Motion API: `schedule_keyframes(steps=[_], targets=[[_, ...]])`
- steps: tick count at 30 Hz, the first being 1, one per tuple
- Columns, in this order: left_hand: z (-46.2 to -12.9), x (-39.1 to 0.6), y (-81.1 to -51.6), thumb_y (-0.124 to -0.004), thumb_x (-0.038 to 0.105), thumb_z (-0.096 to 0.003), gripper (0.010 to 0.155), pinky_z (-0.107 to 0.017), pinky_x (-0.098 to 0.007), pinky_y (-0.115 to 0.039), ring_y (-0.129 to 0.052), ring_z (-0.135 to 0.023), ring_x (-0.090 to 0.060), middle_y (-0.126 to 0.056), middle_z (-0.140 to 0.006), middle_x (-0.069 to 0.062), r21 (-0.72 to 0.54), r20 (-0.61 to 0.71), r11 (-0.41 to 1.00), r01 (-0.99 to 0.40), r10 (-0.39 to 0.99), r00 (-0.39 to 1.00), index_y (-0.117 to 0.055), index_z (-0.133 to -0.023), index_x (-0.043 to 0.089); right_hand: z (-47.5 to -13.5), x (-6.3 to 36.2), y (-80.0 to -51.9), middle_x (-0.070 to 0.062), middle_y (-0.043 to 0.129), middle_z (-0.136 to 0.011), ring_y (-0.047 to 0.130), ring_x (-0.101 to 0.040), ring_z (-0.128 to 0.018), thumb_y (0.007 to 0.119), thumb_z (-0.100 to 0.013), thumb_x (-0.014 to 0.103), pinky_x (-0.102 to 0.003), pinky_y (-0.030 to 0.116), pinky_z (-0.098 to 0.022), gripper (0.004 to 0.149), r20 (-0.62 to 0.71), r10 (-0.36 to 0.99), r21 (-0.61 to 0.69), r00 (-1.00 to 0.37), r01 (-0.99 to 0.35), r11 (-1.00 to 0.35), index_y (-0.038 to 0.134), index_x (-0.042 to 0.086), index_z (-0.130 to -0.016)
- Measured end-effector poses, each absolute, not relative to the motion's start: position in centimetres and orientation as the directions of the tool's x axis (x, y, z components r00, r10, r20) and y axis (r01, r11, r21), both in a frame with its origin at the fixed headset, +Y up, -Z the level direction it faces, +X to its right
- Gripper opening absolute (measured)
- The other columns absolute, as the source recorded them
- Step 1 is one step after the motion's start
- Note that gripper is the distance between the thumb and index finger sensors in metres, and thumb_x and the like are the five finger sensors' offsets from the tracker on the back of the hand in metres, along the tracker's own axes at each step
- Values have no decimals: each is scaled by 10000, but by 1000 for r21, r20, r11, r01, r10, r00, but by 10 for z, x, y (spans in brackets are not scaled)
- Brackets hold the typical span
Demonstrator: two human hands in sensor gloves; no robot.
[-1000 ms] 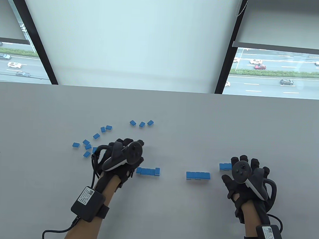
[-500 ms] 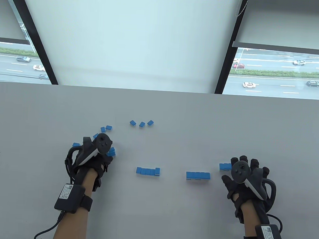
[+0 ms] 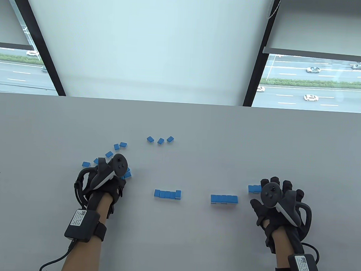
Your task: Build mahjong tile wall
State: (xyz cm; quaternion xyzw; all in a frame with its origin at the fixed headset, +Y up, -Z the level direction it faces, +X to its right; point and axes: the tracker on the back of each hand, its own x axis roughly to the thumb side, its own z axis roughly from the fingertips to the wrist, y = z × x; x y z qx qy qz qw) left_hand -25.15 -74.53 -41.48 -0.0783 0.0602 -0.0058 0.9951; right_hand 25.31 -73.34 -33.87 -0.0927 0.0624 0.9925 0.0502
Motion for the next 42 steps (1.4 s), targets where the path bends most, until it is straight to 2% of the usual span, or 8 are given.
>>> schedule_keyframes(steps=[5, 13, 18, 23, 29, 36, 42], targets=[[-414, -254, -745, -910, 477, -381, 592, -598, -532, -753, -910, -750, -251, -860, -917, 33, -163, -169, 987, 7, -35, 985, -792, -929, 286, -339, 253, -733, 17, 242, -1146, 173, -401, -1021, 693, -408, 614, -645, 117, -652, 785, -190, 87, 116, -978, -110, -987, 362, 326, -1060], [-412, -253, -744, -896, 488, -386, 583, -578, -526, -765, -930, -691, -244, -889, -861, 19, -158, -156, 987, 26, -51, 986, -804, -916, 263, -339, 252, -734, 18, 241, -1146, 173, -400, -1020, 692, -408, 615, -645, 116, -652, 784, -189, 83, 120, -979, -106, -987, 363, 328, -1059], [-404, -242, -725, -894, 508, -386, 582, -570, -518, -773, -935, -669, -225, -904, -826, 43, -64, -123, 998, 7, -15, 992, -802, -918, 289, -339, 252, -734, 18, 241, -1146, 171, -400, -1021, 692, -409, 615, -645, 116, -652, 784, -189, 85, 118, -978, -108, -987, 362, 328, -1060], [-396, -218, -709, -895, 516, -383, 584, -570, -513, -775, -936, -663, -217, -904, -819, 56, 12, -46, 1000, -5, 5, 999, -801, -918, 301, -339, 252, -734, 18, 239, -1146, 171, -401, -1020, 692, -408, 615, -645, 115, -652, 784, -192, 89, 115, -977, -112, -987, 362, 329, -1059], [-384, -180, -702, -892, 530, -381, 581, -570, -510, -776, -936, -652, -207, -908, -799, 78, 39, 105, 998, -55, 51, 993, -799, -919, 332, -339, 252, -734, 18, 241, -1146, 172, -400, -1020, 691, -408, 616, -645, 116, -652, 785, -189, 87, 117, -978, -110, -987, 361, 328, -1060], [-373, -136, -715, -885, 541, -382, 575, -602, -518, -745, -905, -687, -210, -882, -824, 84, -42, 286, 999, -27, 38, 958, -785, -926, 381, -339, 252, -735, 17, 239, -1146, 171, -402, -1020, 692, -408, 615, -646, 115, -652, 784, -189, 89, 117, -978, -112, -987, 361, 329, -1059], [-369, -118, -726, -881, 548, -380, 572, -617, -527, -725, -878, -719, -219, -861, -851, 80, -41, 336, 999, 36, -20, 941, -783, -923, 400, -340, 252, -735, 18, 241, -1146, 172, -401, -1020, 691, -409, 615, -645, 115, -652, 784, -190, 88, 116, -978, -112, -987, 362, 328, -1060]])
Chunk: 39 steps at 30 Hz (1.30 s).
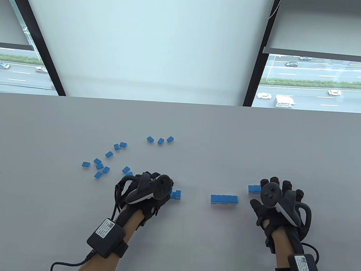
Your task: Build mahjong tile wall
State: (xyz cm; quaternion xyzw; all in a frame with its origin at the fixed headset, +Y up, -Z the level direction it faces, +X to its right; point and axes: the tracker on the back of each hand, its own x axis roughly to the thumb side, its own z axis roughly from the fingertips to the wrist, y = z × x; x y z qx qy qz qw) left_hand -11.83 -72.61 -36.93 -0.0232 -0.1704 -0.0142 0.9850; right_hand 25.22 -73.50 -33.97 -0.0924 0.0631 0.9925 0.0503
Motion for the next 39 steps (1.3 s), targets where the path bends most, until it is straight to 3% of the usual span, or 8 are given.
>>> schedule_keyframes(steps=[15, 19, 23, 29, 39], targets=[[-373, -114, -742, -842, 578, -390, 567, -640, -542, -689, -837, -762, -236, -818, -901, 66, -72, 347, 994, 82, -52, 937, -751, -934, 451, -340, 253, -736, 18, 242, -1146, 172, -402, -1020, 692, -409, 614, -646, 116, -652, 783, -193, 87, 116, -977, -111, -987, 362, 329, -1059], [-374, -122, -734, -861, 617, -360, 664, -668, -558, -652, -790, -820, -256, -774, -968, 53, -102, 346, 993, 51, -12, 938, -700, -982, 449, -340, 253, -736, 17, 241, -1146, 172, -401, -1020, 692, -409, 614, -645, 116, -652, 783, -193, 87, 115, -977, -111, -987, 361, 329, -1059], [-379, -142, -717, -893, 575, -362, 697, -678, -559, -651, -757, -882, -274, -731, -1029, 40, -100, 339, 995, 0, 34, 940, -667, -1007, 442, -340, 254, -736, 16, 239, -1146, 172, -401, -1020, 692, -409, 614, -645, 116, -652, 785, -193, 91, 112, -977, -114, -987, 361, 327, -1060], [-394, -193, -697, -888, 526, -381, 655, -678, -560, -658, -764, -892, -284, -735, -1040, 29, -17, 203, 998, -62, 64, 977, -693, -998, 422, -340, 255, -735, 17, 240, -1146, 173, -401, -1020, 692, -408, 614, -645, 116, -652, 786, -191, 100, 104, -976, -122, -987, 359, 327, -1060], [-415, -241, -732, -906, 464, -393, 634, -677, -566, -654, -764, -894, -298, -714, -1066, 28, -99, 45, 994, -55, 59, 997, -696, -990, 442, -340, 254, -737, 17, 240, -1146, 172, -402, -1020, 692, -408, 615, -646, 117, -652, 785, -188, 97, 113, -977, -120, -986, 360, 327, -1059]])
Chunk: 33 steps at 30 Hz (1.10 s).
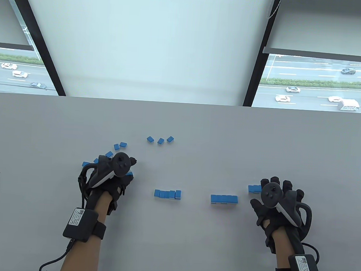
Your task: Build mahjong tile wall
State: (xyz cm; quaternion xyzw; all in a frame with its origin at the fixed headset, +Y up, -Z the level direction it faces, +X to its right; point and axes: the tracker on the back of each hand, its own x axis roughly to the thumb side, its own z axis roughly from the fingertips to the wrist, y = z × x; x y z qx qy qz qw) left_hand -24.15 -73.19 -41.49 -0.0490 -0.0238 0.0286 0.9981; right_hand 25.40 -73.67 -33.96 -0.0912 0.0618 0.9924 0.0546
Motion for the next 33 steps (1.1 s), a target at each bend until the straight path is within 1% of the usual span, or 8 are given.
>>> schedule_keyframes(steps=[2, 5, 8, 12, 18, 22, 27, 33], targets=[[-416, -241, -740, -912, 446, -394, 649, -687, -569, -635, -735, -911, -300, -671, -1085, 41, -139, 47, 989, -49, 56, 997, -676, -998, 454, -340, 254, -738, 16, 240, -1146, 173, -402, -1020, 691, -409, 615, -645, 116, -652, 785, -186, 100, 119, -977, -123, -985, 360, 327, -1060], [-416, -237, -746, -902, 418, -403, 670, -703, -572, -601, -674, -943, -307, -568, -1130, 37, -166, 59, 986, -18, 29, 998, -624, -1008, 490, -341, 253, -741, 16, 239, -1146, 173, -401, -1020, 691, -410, 614, -645, 116, -652, 784, -184, 89, 132, -979, -114, -985, 359, 327, -1060], [-417, -234, -748, -876, 379, -419, 648, -702, -575, -597, -669, -943, -308, -554, -1132, 6, -169, 56, 986, -1, 10, 998, -623, -1003, 502, -342, 251, -741, 14, 237, -1146, 171, -401, -1020, 691, -410, 614, -645, 115, -652, 784, -180, 87, 132, -980, -111, -985, 357, 328, -1060], [-419, -232, -753, -853, 356, -431, 612, -703, -580, -591, -668, -943, -308, -567, -1124, 3, -189, 59, 982, 22, -11, 998, -645, -984, 515, -341, 251, -740, 13, 238, -1146, 173, -401, -1020, 691, -410, 614, -646, 116, -652, 784, -180, 84, 125, -980, -108, -986, 359, 328, -1060], [-419, -232, -754, -842, 396, -429, 565, -696, -579, -605, -697, -928, -310, -624, -1102, 5, -173, 52, 984, 46, -37, 998, -688, -963, 500, -341, 251, -740, 14, 237, -1146, 172, -401, -1021, 691, -409, 614, -645, 115, -652, 785, -185, 80, 124, -980, -104, -987, 358, 326, -1060], [-419, -235, -754, -834, 409, -432, 575, -695, -583, -604, -700, -926, -313, -630, -1099, -2, -197, 36, 980, 27, -20, 999, -670, -978, 483, -341, 251, -741, 13, 238, -1145, 173, -401, -1020, 691, -409, 614, -645, 116, -652, 784, -187, 76, 130, -979, -101, -986, 359, 328, -1059], [-417, -237, -753, -834, 376, -440, 603, -698, -588, -597, -698, -928, -317, -619, -1103, 6, -243, 17, 969, 44, -41, 999, -630, -998, 478, -341, 252, -740, 12, 239, -1146, 174, -402, -1020, 692, -408, 614, -645, 116, -652, 785, -190, 81, 126, -978, -106, -986, 359, 328, -1059], [-418, -237, -752, -837, 404, -433, 574, -685, -578, -627, -762, -883, -295, -669, -1072, 4, -215, 11, 975, 56, -55, 998, -665, -977, 463, -341, 253, -740, 5, 238, -1146, 175, -404, -1020, 691, -409, 615, -645, 117, -652, 785, -190, 84, 125, -978, -109, -986, 360, 326, -1059]])
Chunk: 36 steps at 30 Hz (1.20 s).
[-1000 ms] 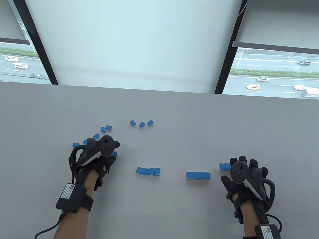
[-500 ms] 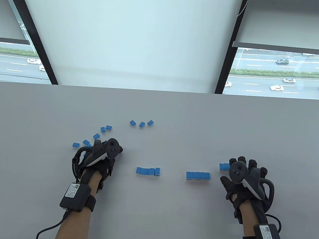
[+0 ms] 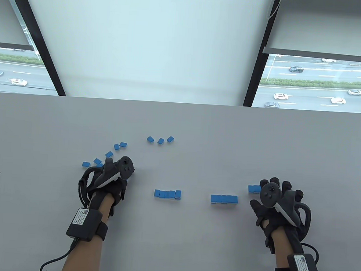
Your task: Build mahjong tile wall
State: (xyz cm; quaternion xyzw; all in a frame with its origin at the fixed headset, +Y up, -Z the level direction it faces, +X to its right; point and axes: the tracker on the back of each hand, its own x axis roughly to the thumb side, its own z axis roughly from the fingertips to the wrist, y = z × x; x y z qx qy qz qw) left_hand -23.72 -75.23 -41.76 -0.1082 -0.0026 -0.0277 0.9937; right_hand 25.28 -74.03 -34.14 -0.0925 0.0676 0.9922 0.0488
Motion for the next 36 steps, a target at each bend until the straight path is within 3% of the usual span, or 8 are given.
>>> schedule_keyframes(steps=[13, 18, 27, 36], targets=[[-416, -239, -751, -841, 450, -428, 561, -673, -579, -651, -790, -881, -297, -674, -1079, -8, -197, 0, 980, 19, -20, 1000, -686, -967, 460, -342, 253, -741, 6, 235, -1146, 175, -404, -1020, 690, -409, 616, -645, 118, -652, 785, -187, 88, 122, -978, -113, -986, 357, 329, -1060], [-410, -232, -734, -855, 454, -415, 575, -670, -574, -658, -795, -867, -279, -686, -1065, -11, -75, 35, 997, -4, 6, 999, -696, -967, 413, -342, 253, -741, 9, 235, -1146, 175, -404, -1020, 691, -408, 615, -645, 117, -652, 786, -185, 82, 121, -979, -106, -987, 359, 328, -1059], [-390, -184, -711, -873, 437, -408, 591, -621, -544, -740, -904, -744, -236, -855, -899, 38, -22, 186, 999, -26, 30, 982, -729, -961, 285, -342, 253, -740, 9, 236, -1146, 174, -404, -1020, 691, -408, 615, -645, 116, -651, 786, -189, 86, 118, -978, -110, -987, 359, 327, -1060], [-375, -133, -723, -893, 425, -400, 591, -591, -545, -772, -941, -679, -228, -901, -836, 15, -77, 320, 997, 28, -2, 947, -769, -946, 233, -342, 254, -741, 10, 238, -1145, 175, -402, -1020, 692, -407, 614, -645, 115, -651, 786, -189, 86, 116, -978, -109, -987, 360, 327, -1059]])
